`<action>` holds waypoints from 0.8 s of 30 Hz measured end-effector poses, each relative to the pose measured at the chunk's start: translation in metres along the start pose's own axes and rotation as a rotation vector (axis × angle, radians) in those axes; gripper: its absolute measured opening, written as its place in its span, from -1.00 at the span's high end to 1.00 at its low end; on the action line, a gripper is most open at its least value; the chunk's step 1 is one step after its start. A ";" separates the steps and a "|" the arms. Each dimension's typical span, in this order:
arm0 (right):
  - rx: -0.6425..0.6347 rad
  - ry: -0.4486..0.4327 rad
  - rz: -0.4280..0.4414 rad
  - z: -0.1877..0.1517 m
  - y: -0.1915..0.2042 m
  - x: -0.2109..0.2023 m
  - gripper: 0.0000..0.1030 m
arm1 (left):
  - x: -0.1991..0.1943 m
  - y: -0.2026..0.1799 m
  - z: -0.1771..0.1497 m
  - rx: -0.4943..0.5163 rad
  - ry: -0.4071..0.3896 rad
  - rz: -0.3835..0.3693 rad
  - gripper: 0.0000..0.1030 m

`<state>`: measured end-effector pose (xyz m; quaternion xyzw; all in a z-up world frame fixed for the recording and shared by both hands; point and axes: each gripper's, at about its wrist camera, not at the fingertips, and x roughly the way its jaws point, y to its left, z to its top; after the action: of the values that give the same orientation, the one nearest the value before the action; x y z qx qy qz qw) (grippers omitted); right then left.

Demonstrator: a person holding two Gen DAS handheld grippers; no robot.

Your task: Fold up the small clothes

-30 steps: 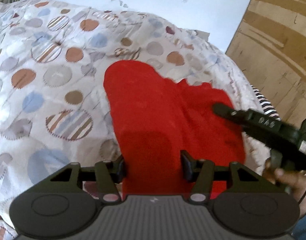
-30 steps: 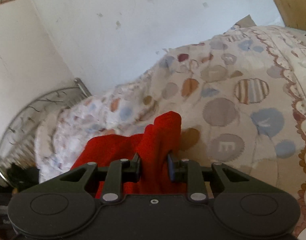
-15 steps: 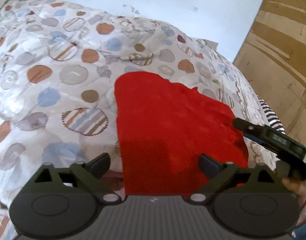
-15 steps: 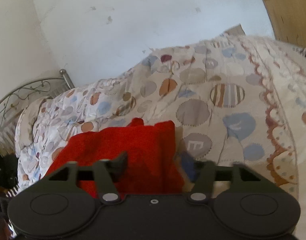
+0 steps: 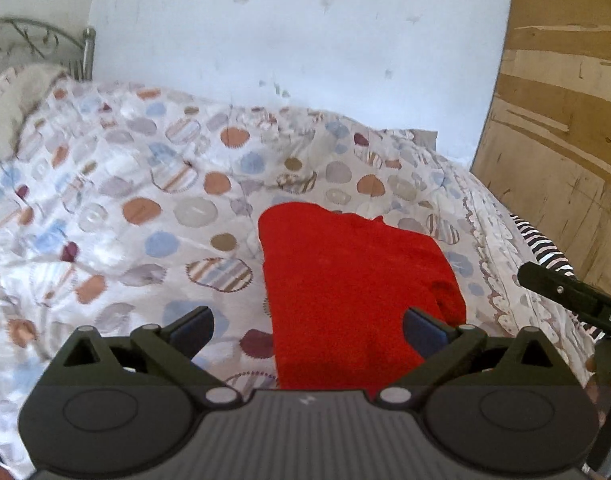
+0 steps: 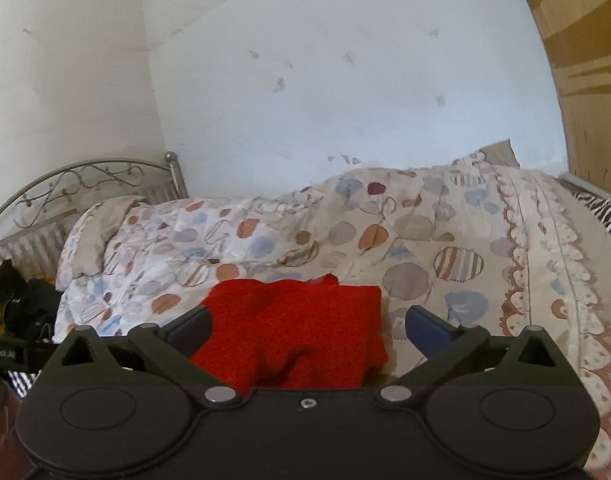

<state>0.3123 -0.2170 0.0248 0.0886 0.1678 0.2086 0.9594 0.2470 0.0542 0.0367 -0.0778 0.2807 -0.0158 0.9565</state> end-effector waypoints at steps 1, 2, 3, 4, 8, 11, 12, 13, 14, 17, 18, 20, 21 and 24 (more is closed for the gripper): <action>-0.011 -0.009 -0.003 -0.002 0.006 -0.010 -0.99 | -0.009 -0.002 -0.002 0.010 -0.015 0.006 -0.99; -0.023 -0.020 -0.005 -0.003 0.010 -0.019 -0.99 | -0.017 -0.005 -0.005 0.019 -0.028 0.010 -0.99; -0.035 -0.030 -0.004 -0.005 0.015 -0.029 -0.99 | -0.026 -0.007 -0.008 0.027 -0.042 0.013 -0.99; -0.048 -0.040 -0.004 -0.007 0.021 -0.039 -0.99 | -0.035 -0.010 -0.011 0.036 -0.056 0.015 -0.99; -0.067 -0.085 -0.007 -0.019 0.039 -0.081 -0.99 | -0.071 -0.018 -0.029 0.060 -0.109 0.027 -0.99; -0.078 -0.110 -0.011 -0.029 0.052 -0.110 -0.99 | -0.094 -0.021 -0.043 0.071 -0.132 0.027 -0.99; -0.083 -0.117 -0.013 -0.033 0.057 -0.119 -0.99 | -0.101 -0.022 -0.047 0.071 -0.138 0.030 -0.99; -0.086 -0.123 -0.017 -0.036 0.061 -0.127 -0.99 | -0.109 -0.023 -0.053 0.071 -0.146 0.034 -0.99; -0.089 -0.128 -0.017 -0.039 0.065 -0.134 -0.99 | -0.115 -0.022 -0.057 0.070 -0.153 0.035 -0.99; -0.086 -0.136 -0.012 -0.048 0.072 -0.155 -0.99 | -0.134 -0.021 -0.071 0.077 -0.174 0.051 -0.99; -0.084 -0.136 -0.012 -0.051 0.075 -0.161 -0.99 | -0.139 -0.021 -0.074 0.083 -0.180 0.061 -0.99; -0.087 -0.136 -0.017 -0.057 0.079 -0.172 -0.99 | -0.148 -0.019 -0.084 0.090 -0.189 0.084 -0.99; -0.092 -0.136 -0.022 -0.060 0.081 -0.177 -0.99 | -0.152 -0.018 -0.088 0.091 -0.192 0.091 -0.99; -0.104 -0.144 -0.047 -0.070 0.086 -0.189 -0.99 | -0.161 -0.014 -0.102 0.088 -0.202 0.105 -0.99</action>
<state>0.0937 -0.2142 0.0346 0.0494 0.0894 0.1876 0.9769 0.0571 0.0385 0.0404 -0.0219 0.1854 0.0301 0.9820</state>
